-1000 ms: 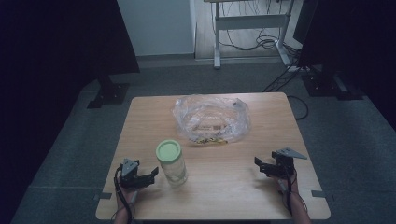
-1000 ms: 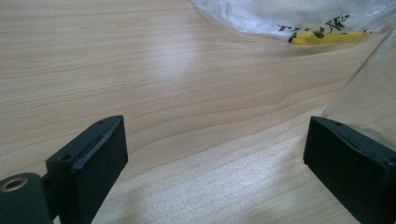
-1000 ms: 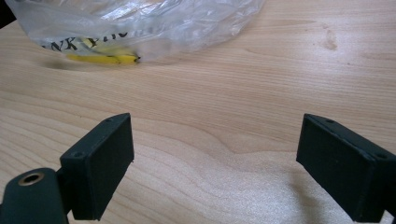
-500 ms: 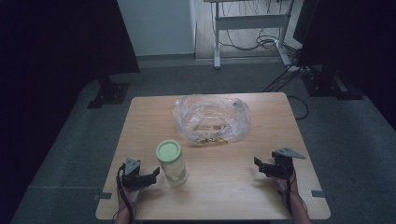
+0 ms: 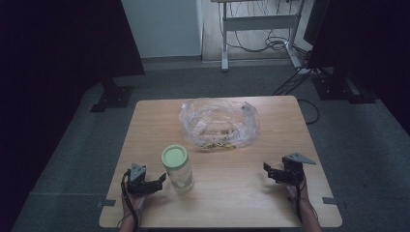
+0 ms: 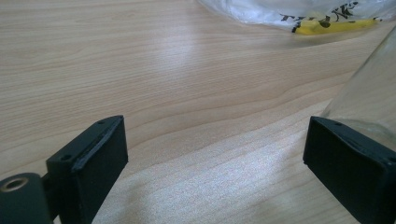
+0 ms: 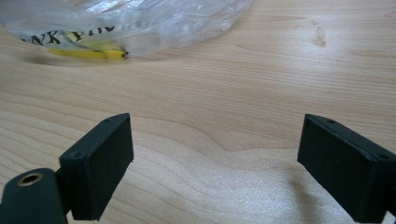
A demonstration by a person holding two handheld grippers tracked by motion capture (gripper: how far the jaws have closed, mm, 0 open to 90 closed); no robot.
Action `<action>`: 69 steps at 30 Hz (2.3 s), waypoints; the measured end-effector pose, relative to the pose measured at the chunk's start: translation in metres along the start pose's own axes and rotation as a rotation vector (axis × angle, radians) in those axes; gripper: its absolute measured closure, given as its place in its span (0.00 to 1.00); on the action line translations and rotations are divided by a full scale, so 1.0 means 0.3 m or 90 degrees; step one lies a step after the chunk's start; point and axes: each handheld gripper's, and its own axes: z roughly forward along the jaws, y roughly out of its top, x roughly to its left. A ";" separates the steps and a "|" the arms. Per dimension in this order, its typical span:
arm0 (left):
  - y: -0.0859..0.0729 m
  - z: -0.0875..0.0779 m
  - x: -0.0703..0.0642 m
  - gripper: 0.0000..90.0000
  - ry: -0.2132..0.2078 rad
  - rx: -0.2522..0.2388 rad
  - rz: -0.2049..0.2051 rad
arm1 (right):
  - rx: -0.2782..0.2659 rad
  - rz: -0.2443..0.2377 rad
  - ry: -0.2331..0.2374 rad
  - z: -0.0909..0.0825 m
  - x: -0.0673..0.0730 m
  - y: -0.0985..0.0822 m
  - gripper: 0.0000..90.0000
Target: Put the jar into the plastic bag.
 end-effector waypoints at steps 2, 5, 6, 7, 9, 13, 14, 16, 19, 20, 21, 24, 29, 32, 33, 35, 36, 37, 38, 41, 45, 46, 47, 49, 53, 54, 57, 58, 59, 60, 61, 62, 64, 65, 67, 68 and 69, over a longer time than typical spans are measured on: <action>-0.001 -0.001 0.003 0.07 -0.001 -0.002 -0.004 | 0.004 -0.002 0.000 0.001 0.001 0.000 0.12; 0.000 -0.005 0.005 0.07 -0.001 -0.002 -0.008 | 0.005 -0.002 -0.001 0.002 0.002 0.001 0.12; 0.003 -0.009 0.004 0.07 -0.001 -0.004 -0.008 | 0.005 -0.002 -0.001 0.002 0.001 0.001 0.12; 0.007 -0.014 0.003 0.07 -0.002 -0.009 -0.008 | 0.005 -0.001 -0.001 0.002 0.001 0.001 0.12; 0.016 -0.024 0.000 0.07 -0.008 -0.019 -0.011 | 0.005 -0.003 0.000 0.002 0.002 0.001 0.12; 0.027 -0.037 -0.006 0.07 -0.010 -0.028 -0.005 | 0.006 -0.005 -0.002 0.002 0.003 0.001 0.12; 0.033 -0.044 -0.008 0.07 -0.013 -0.031 -0.003 | 0.006 -0.004 -0.002 0.003 0.003 0.001 0.12; 0.039 -0.051 -0.012 0.07 -0.016 -0.036 -0.002 | 0.007 -0.004 -0.003 0.003 0.003 0.001 0.11; 0.049 -0.063 -0.018 0.07 -0.018 -0.039 0.008 | 0.007 -0.003 -0.008 0.003 0.003 0.001 0.11; 0.051 -0.067 -0.019 0.07 -0.017 -0.040 0.012 | 0.007 -0.004 -0.008 0.003 0.004 0.001 0.11; 0.054 -0.072 -0.021 0.07 -0.017 -0.041 0.013 | 0.007 -0.004 -0.008 0.003 0.004 0.001 0.11; 0.062 -0.089 -0.021 0.06 -0.018 -0.048 0.016 | 0.006 -0.005 -0.009 0.003 0.005 0.001 0.11; 0.079 -0.124 -0.019 0.06 -0.037 -0.046 0.021 | 0.005 -0.003 -0.013 0.002 0.004 0.001 0.10; 0.086 -0.138 -0.021 0.06 -0.045 -0.043 0.026 | 0.006 -0.003 -0.016 0.003 0.005 0.001 0.10; 0.090 -0.146 -0.022 0.06 -0.049 -0.043 0.032 | 0.006 -0.003 -0.016 0.003 0.005 0.001 0.10; 0.097 -0.159 -0.023 0.06 -0.057 -0.041 0.039 | 0.006 -0.003 -0.018 0.003 0.006 0.001 0.10; 0.103 -0.170 -0.025 0.06 -0.061 -0.044 0.042 | 0.006 -0.004 -0.018 0.003 0.007 0.001 0.10; 0.106 -0.176 -0.026 0.06 -0.064 -0.046 0.042 | 0.007 -0.006 -0.019 0.004 0.008 0.001 0.10; 0.109 -0.183 -0.028 0.06 -0.067 -0.048 0.042 | 0.007 -0.008 -0.020 0.004 0.008 0.001 0.10; 0.118 -0.200 -0.033 0.05 -0.086 -0.053 0.041 | 0.010 -0.010 -0.019 0.005 0.009 0.001 0.10; 0.130 -0.213 -0.048 0.05 -0.091 -0.052 0.047 | 0.010 -0.001 -0.020 0.005 0.005 0.002 0.10; 0.132 -0.215 -0.053 0.05 -0.095 -0.051 0.052 | 0.010 0.001 -0.021 0.005 0.004 0.002 0.10; 0.135 -0.216 -0.060 0.05 -0.098 -0.049 0.058 | 0.009 0.002 -0.021 0.005 0.004 0.002 0.10; 0.139 -0.215 -0.075 0.05 -0.103 -0.045 0.072 | 0.008 0.001 -0.021 0.005 0.004 0.002 0.10; 0.142 -0.207 -0.103 0.04 -0.108 -0.034 0.094 | 0.010 -0.003 -0.023 0.006 0.006 0.002 0.10; 0.142 -0.204 -0.108 0.04 -0.111 -0.031 0.096 | 0.011 -0.003 -0.024 0.006 0.006 0.002 0.10; 0.144 -0.197 -0.120 0.03 -0.116 -0.028 0.101 | 0.012 -0.005 -0.024 0.007 0.007 0.002 0.10; 0.146 -0.195 -0.124 0.03 -0.118 -0.026 0.103 | 0.013 -0.005 -0.024 0.007 0.007 0.002 0.10; 0.152 -0.194 -0.134 0.03 -0.121 -0.024 0.109 | 0.013 -0.006 -0.025 0.007 0.008 0.002 0.09; 0.156 -0.195 -0.140 0.03 -0.120 -0.023 0.110 | 0.012 -0.005 -0.027 0.007 0.008 0.002 0.09; 0.161 -0.198 -0.146 0.03 -0.120 -0.023 0.112 | 0.012 -0.006 -0.029 0.007 0.008 0.002 0.09; 0.167 -0.202 -0.150 0.03 -0.122 -0.026 0.113 | 0.012 -0.005 -0.029 0.006 0.009 0.002 0.09; 0.181 -0.212 -0.160 0.03 -0.130 -0.036 0.113 | 0.015 -0.007 -0.027 0.005 0.010 0.001 0.09; 0.188 -0.217 -0.165 0.03 -0.133 -0.042 0.115 | 0.016 -0.007 -0.026 0.004 0.010 0.000 0.09; 0.200 -0.223 -0.178 0.02 -0.140 -0.048 0.115 | 0.016 -0.006 -0.025 0.003 0.010 -0.001 0.09; 0.207 -0.222 -0.184 0.02 -0.145 -0.048 0.114 | 0.016 -0.005 -0.026 0.002 0.010 -0.001 0.09; 0.207 -0.222 -0.184 0.02 -0.145 -0.048 0.114 | 0.015 -0.003 -0.027 0.002 0.010 -0.002 0.09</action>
